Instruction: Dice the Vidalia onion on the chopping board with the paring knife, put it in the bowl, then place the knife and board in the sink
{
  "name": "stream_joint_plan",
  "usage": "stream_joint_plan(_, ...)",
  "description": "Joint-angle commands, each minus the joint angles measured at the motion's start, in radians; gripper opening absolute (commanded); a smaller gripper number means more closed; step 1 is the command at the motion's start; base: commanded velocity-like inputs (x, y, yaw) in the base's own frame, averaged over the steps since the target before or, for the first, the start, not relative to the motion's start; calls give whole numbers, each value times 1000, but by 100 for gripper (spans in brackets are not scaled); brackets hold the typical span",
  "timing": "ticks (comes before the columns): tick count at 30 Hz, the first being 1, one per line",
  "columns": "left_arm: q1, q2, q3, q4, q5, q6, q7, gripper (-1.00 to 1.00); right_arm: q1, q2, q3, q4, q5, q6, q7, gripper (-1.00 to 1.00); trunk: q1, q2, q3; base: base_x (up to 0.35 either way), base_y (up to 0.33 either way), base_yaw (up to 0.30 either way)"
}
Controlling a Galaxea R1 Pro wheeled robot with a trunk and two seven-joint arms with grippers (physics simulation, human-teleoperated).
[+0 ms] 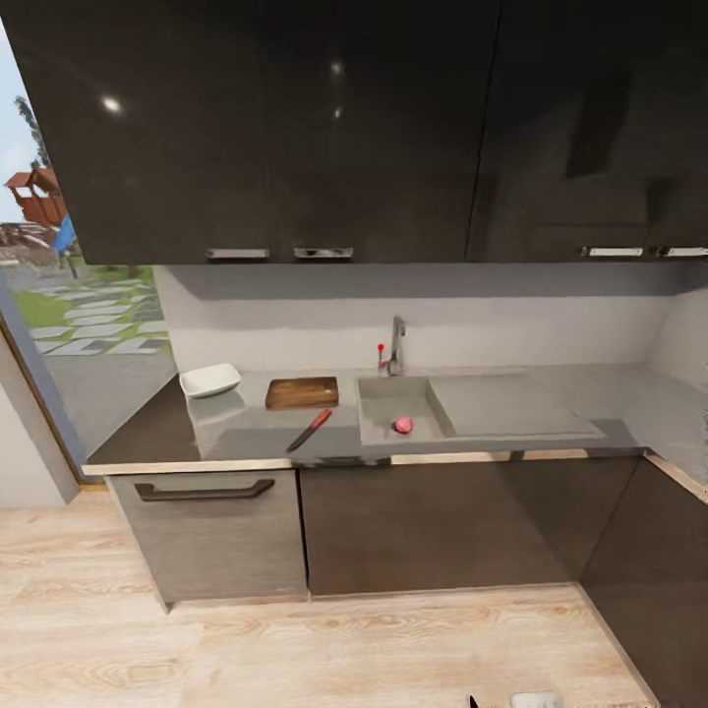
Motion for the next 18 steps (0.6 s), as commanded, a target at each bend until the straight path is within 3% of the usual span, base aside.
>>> stream_joint_plan(1,-1,1,-8,0,10,-3,0,100,-1,0,-9,1,0,-3,8,100,1,-2,-1,0,0,-104)
stream_joint_plan(18,-1,-6,-10,-2,10,-3,0,100,-1,-5,-9,1,0,-1,-15,100,1,-2,1,-10,-1,-10)
